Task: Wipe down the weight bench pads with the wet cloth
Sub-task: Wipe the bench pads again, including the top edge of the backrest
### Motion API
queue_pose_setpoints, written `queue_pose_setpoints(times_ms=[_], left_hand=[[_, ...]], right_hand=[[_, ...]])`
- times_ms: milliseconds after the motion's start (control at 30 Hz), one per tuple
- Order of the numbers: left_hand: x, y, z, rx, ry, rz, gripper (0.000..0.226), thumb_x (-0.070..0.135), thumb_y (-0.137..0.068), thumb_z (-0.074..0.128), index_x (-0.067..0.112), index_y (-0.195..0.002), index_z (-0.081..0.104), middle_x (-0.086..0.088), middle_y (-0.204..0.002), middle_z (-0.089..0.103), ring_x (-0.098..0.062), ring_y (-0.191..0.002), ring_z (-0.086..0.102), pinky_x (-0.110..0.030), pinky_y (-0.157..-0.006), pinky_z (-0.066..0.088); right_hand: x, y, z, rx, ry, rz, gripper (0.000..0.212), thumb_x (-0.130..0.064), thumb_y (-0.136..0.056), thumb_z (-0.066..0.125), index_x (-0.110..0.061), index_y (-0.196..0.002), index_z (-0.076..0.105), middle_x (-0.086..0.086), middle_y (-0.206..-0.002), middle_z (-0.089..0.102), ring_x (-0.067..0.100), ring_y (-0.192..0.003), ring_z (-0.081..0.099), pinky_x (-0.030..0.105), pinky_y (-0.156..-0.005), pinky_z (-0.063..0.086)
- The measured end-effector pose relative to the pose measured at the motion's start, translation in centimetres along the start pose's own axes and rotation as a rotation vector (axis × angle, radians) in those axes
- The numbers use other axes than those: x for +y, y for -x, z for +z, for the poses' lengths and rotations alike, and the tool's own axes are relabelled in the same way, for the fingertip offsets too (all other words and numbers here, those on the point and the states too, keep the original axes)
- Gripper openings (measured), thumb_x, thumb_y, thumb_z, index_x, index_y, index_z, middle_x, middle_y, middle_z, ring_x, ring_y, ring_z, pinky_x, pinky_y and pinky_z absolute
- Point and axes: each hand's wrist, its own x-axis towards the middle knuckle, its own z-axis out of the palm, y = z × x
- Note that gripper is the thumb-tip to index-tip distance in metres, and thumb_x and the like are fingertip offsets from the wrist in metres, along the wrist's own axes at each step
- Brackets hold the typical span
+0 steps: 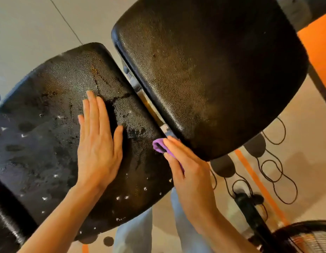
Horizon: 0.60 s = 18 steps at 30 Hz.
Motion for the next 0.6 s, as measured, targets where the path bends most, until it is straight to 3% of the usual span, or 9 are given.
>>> queue_pose_setpoints(times_ms=[67, 167, 267, 367, 500, 600], left_hand=[[-0.7, 0.3, -0.4, -0.011, -0.001, 0.037, 0.068, 0.036, -0.104, 0.029, 0.013, -0.157, -0.009, -0.003, -0.164, -0.017, -0.017, -0.152, -0.016, -0.026, -0.122, -0.012], [-1.9, 0.3, -0.5, -0.024, -0.015, 0.065, 0.068, 0.036, -0.105, 0.028, 0.011, -0.157, -0.007, -0.007, -0.165, -0.015, -0.019, -0.152, -0.016, -0.024, -0.121, -0.013], [-2.7, 0.0, -0.2, -0.050, -0.047, 0.071, 0.069, 0.038, -0.104, 0.027, 0.009, -0.157, -0.006, -0.009, -0.165, -0.015, -0.020, -0.152, -0.016, -0.028, -0.122, -0.012], [-2.9, -0.1, 0.4, -0.045, -0.071, 0.081, 0.070, 0.040, -0.104, 0.025, 0.007, -0.157, -0.006, -0.011, -0.165, -0.014, -0.022, -0.152, -0.016, -0.033, -0.123, -0.009], [-3.1, -0.1, 0.5, -0.041, -0.081, 0.100, 0.070, 0.041, -0.105, 0.023, 0.005, -0.156, -0.007, -0.015, -0.165, -0.014, -0.026, -0.153, -0.014, -0.036, -0.124, -0.008], [-3.1, -0.1, 0.5, -0.036, -0.075, 0.102, 0.069, 0.040, -0.104, 0.023, 0.005, -0.156, -0.007, -0.015, -0.165, -0.014, -0.028, -0.153, -0.014, -0.038, -0.124, -0.008]], right_hand=[[0.5, 2.4, 0.2, 0.051, -0.060, 0.132, 0.035, -0.014, -0.093, 0.056, -0.024, -0.127, 0.058, -0.009, -0.129, 0.059, -0.001, -0.122, 0.052, 0.012, -0.097, 0.045], [0.3, 3.3, 0.7, 0.129, -0.105, 0.248, 0.035, -0.017, -0.093, 0.053, -0.023, -0.128, 0.057, -0.010, -0.129, 0.059, -0.003, -0.119, 0.052, 0.015, -0.097, 0.046], [-1.0, 0.8, 1.9, 0.145, 0.025, 0.221, 0.034, -0.022, -0.096, 0.049, -0.021, -0.129, 0.055, -0.008, -0.128, 0.060, 0.001, -0.118, 0.053, 0.014, -0.100, 0.041], [-1.5, -1.5, 3.0, 0.070, 0.182, 0.142, 0.038, -0.030, -0.097, 0.047, -0.023, -0.134, 0.049, -0.010, -0.135, 0.054, 0.006, -0.123, 0.049, 0.022, -0.100, 0.043], [0.9, 1.8, 1.1, 0.062, 0.138, 0.154, 0.039, -0.022, -0.095, 0.050, -0.023, -0.134, 0.049, -0.007, -0.133, 0.056, 0.008, -0.121, 0.052, 0.016, -0.097, 0.039], [1.1, 3.3, 1.1, 0.117, 0.164, 0.164, 0.028, -0.020, -0.095, 0.050, -0.021, -0.123, 0.057, -0.005, -0.122, 0.062, 0.010, -0.112, 0.058, 0.016, -0.091, 0.041]])
